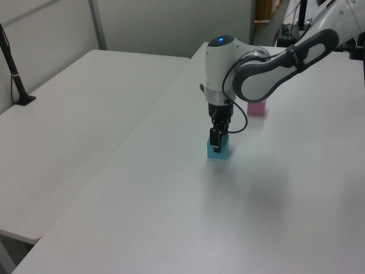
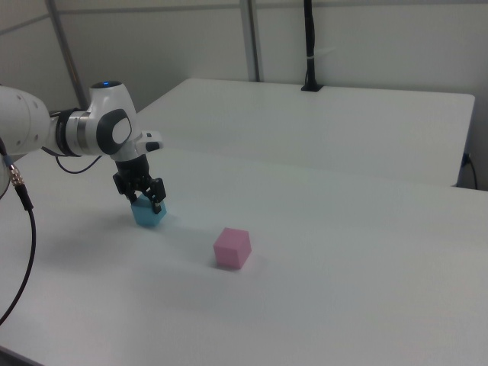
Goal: Put blue cube on pink cube
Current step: 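Close the gripper on the light-blue cube and lift it, then carry the held blue cube over the pink cube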
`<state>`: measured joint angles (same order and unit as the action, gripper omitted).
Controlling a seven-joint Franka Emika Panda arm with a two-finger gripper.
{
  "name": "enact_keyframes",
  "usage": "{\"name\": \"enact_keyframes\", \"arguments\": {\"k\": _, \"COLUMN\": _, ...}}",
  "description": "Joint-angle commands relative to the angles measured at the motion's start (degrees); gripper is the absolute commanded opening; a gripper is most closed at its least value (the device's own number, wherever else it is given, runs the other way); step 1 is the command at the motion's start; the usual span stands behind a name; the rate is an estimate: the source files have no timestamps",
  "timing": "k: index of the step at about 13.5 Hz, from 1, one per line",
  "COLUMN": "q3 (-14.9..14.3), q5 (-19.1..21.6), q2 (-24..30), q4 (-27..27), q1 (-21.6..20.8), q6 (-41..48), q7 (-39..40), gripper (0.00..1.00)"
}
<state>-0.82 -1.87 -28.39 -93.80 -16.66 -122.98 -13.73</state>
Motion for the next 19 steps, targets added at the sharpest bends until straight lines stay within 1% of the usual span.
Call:
{"name": "enact_keyframes", "arguments": {"k": 1, "q3": -0.7, "q5": -1.1, "q2": 0.4, "q4": 0.5, "q1": -1.0, "q6": -0.8, "q7": -6.8, "gripper": 0.66}}
{"name": "enact_keyframes", "arguments": {"k": 2, "q3": -0.7, "q5": -1.1, "q2": 1.0, "q4": 0.5, "q1": -0.8, "q6": -0.7, "q7": -8.8, "gripper": 0.66}}
{"name": "enact_keyframes", "arguments": {"k": 7, "q3": -0.9, "q5": -1.1, "q2": 4.4, "q4": 0.5, "q1": -0.2, "q6": 1.9, "q7": -8.3, "gripper": 0.66}}
{"name": "enact_keyframes", "arguments": {"k": 10, "q3": -1.6, "q5": -1.6, "q2": 8.1, "q4": 0.5, "q1": 0.5, "q6": 6.3, "q7": -6.9, "gripper": 0.65}}
{"name": "enact_keyframes", "arguments": {"k": 12, "q3": -1.7, "q5": -1.7, "q2": 10.6, "q4": 0.6, "q1": 2.6, "q6": 8.8, "q7": -4.7, "gripper": 0.64}}
{"name": "enact_keyframes", "arguments": {"k": 13, "q3": -1.7, "q5": -1.7, "q2": 11.9, "q4": 1.2, "q1": 3.5, "q6": 9.4, "q7": -3.3, "gripper": 0.60}}
{"name": "enact_keyframes", "arguments": {"k": 14, "q3": -2.1, "q5": -1.6, "q2": 13.5, "q4": 1.3, "q1": 5.0, "q6": 11.0, "q7": -1.7, "gripper": 0.60}}
{"name": "enact_keyframes", "arguments": {"k": 15, "q3": -2.6, "q5": -1.6, "q2": 14.5, "q4": 1.3, "q1": 5.2, "q6": 11.6, "q7": -0.3, "gripper": 0.61}}
{"name": "enact_keyframes", "arguments": {"k": 16, "q3": -4.3, "q5": -1.6, "q2": 16.2, "q4": 1.3, "q1": 5.6, "q6": 12.5, "q7": 2.3, "gripper": 0.61}}
{"name": "enact_keyframes", "arguments": {"k": 17, "q3": -5.2, "q5": -1.5, "q2": 17.3, "q4": 1.3, "q1": 5.8, "q6": 13.9, "q7": 4.6, "gripper": 0.61}}
{"name": "enact_keyframes", "arguments": {"k": 18, "q3": -6.3, "q5": -1.0, "q2": 19.0, "q4": 1.3, "q1": 6.8, "q6": 16.3, "q7": 8.8, "gripper": 0.61}}
{"name": "enact_keyframes", "arguments": {"k": 19, "q3": -6.6, "q5": -0.9, "q2": 20.0, "q4": 1.3, "q1": 8.2, "q6": 17.4, "q7": 12.2, "gripper": 0.61}}
